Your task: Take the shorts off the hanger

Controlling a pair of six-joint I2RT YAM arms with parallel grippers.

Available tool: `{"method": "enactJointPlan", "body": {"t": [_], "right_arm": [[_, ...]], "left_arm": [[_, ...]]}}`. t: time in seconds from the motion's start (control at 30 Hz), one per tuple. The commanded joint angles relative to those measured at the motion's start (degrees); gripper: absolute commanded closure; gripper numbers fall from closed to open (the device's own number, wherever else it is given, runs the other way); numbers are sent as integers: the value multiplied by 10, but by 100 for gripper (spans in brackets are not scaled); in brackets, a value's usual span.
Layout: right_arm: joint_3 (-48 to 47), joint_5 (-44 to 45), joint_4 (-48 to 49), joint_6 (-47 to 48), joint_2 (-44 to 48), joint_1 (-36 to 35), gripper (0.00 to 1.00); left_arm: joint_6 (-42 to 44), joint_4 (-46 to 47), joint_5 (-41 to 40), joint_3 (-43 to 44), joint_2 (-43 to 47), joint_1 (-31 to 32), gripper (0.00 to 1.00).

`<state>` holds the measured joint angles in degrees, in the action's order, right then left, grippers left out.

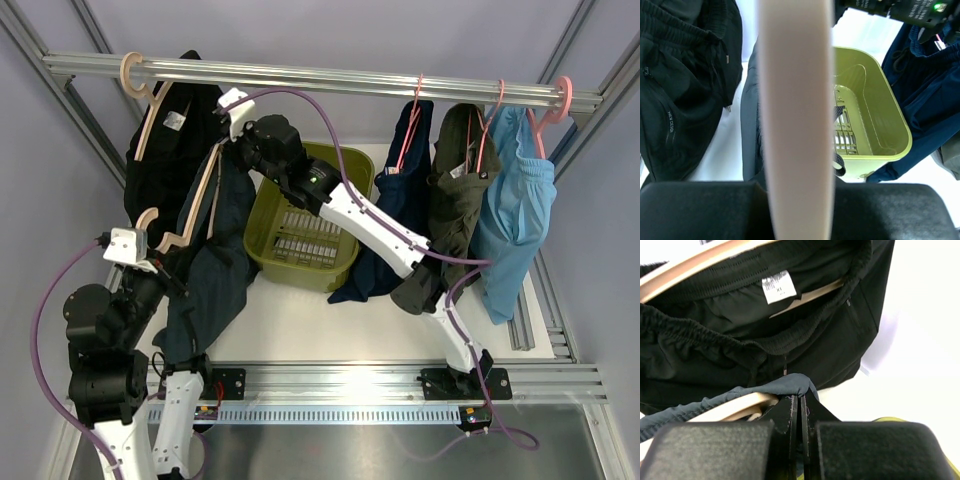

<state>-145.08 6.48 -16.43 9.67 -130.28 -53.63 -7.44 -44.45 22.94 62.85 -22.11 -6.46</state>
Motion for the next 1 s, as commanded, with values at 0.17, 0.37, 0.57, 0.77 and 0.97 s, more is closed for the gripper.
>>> {"method": "enactJointPlan", "body": {"t": [0.17, 0.37, 0.57, 0.77, 0.97], "right_arm": [[83, -170, 40, -29, 62, 88, 100], [147, -306, 33, -42, 93, 87, 100], [171, -413, 43, -32, 114, 87, 100], [176, -588, -2, -13, 134, 74, 100], [217, -486, -9, 1, 162, 38, 100]], "left_arm": [[-28, -1, 13, 29, 44, 0, 100], [-89, 113, -10, 25, 46, 0, 100], [-154, 240, -74, -44, 32, 0, 100], [-205, 444, -149, -161, 25, 0, 100], [-239, 549, -168, -182, -14, 0, 100]]}}
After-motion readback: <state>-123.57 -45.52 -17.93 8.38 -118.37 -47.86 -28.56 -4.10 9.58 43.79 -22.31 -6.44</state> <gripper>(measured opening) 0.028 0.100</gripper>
